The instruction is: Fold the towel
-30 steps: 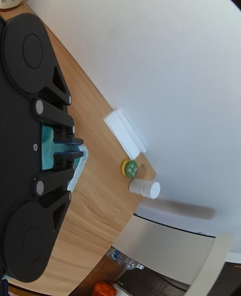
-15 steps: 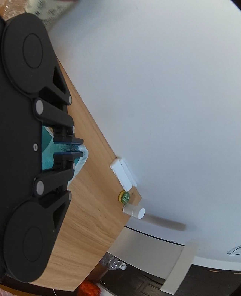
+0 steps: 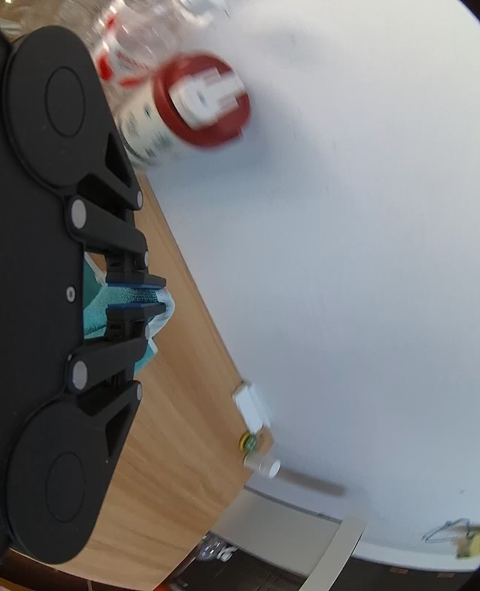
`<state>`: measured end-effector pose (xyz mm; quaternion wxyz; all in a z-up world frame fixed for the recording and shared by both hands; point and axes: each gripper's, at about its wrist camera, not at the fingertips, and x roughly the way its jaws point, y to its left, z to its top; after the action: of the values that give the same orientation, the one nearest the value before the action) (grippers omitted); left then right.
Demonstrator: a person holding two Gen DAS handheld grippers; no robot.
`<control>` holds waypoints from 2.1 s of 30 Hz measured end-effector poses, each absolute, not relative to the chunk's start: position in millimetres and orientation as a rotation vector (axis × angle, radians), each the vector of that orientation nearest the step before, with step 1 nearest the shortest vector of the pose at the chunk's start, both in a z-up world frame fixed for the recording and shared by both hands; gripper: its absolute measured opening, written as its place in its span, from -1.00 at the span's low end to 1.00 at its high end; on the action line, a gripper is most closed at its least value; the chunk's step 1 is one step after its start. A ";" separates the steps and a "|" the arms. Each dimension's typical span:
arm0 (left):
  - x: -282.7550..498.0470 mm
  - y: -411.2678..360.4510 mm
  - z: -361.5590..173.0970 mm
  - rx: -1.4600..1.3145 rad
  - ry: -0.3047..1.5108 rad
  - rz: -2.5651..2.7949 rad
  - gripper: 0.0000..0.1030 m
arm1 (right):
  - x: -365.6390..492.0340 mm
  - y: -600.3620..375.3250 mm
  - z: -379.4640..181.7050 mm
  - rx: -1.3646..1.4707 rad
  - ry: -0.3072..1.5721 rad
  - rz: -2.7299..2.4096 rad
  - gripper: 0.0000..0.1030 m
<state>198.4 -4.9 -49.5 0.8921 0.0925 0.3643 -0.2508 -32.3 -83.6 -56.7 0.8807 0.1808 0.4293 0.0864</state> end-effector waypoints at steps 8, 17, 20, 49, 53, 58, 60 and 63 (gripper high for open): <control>196.8 31.9 -65.3 0.207 0.756 -0.524 -0.87 | -32.6 -43.6 -69.6 0.324 0.909 0.165 -0.89; 204.2 53.2 -105.7 0.282 0.787 -0.585 -0.85 | -41.2 15.2 -121.3 0.288 1.009 0.127 -0.91; 206.6 62.4 -119.9 0.287 0.815 -0.588 -0.85 | -39.4 28.4 -134.6 0.296 1.033 0.128 -0.91; 232.5 80.7 -169.1 0.269 1.035 -0.658 -0.52 | -29.3 75.6 -163.8 0.133 1.045 -0.059 -0.86; 238.2 77.2 -171.4 0.260 1.061 -0.662 -0.52 | -36.0 69.1 -155.9 0.181 1.046 -0.037 -0.86; 242.8 76.7 -172.1 0.239 1.069 -0.656 -0.67 | -39.9 60.8 -151.0 0.207 1.061 -0.002 -0.87; 240.1 75.8 -171.6 0.257 1.059 -0.669 -0.78 | -38.1 60.6 -150.2 0.207 1.074 0.008 -0.87; 235.3 74.9 -171.2 0.298 1.039 -0.668 -0.78 | -36.0 63.4 -153.4 0.192 1.100 0.026 -0.87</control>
<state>235.3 74.9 -171.2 0.8048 0.1393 0.4853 -0.3121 -36.0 63.4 -153.4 0.8482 0.0909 0.5217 0.0122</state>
